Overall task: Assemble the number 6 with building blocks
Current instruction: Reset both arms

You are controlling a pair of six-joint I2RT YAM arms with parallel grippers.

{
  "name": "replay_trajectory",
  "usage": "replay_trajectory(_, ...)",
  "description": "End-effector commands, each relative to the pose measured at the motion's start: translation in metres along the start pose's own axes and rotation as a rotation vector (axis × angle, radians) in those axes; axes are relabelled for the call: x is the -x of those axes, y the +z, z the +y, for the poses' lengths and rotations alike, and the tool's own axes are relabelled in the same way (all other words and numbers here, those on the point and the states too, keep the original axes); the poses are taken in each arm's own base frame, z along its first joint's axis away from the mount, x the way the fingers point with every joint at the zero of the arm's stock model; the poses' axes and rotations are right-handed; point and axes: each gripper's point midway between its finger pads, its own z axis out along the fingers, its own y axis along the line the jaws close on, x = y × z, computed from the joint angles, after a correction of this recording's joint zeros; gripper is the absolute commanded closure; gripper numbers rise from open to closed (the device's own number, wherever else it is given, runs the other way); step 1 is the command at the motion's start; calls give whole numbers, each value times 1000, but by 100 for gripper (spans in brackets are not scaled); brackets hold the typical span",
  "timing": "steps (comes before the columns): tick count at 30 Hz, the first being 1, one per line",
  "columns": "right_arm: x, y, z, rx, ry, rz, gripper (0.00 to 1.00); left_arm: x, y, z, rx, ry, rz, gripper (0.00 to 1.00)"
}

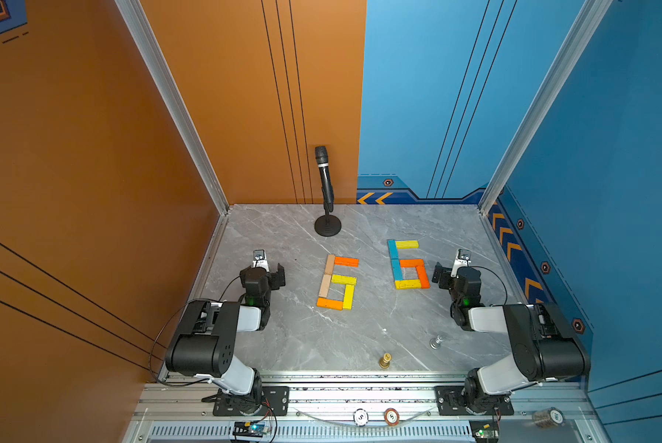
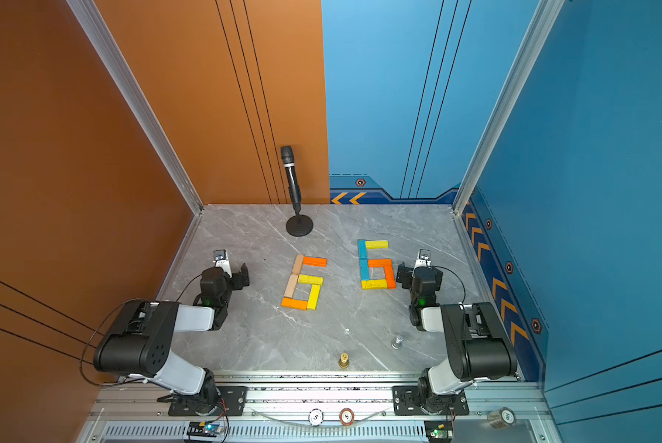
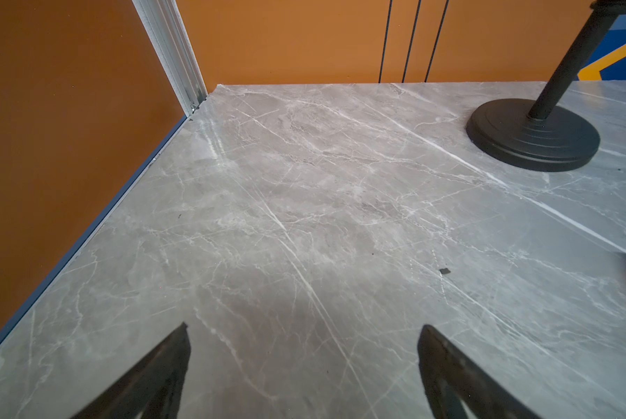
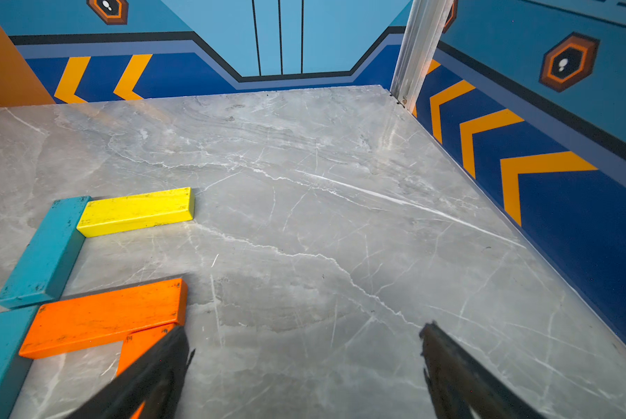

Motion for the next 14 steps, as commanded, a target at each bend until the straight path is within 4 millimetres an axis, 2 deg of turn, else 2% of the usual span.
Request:
replay_trajectory(1,5,1,1,8,-3,-16,1,3,-2,-2,19,32,-20,2)
replay_trajectory(14,4,1,0,7,-3,-15,1,2,1,-8,-41,28,-7,2)
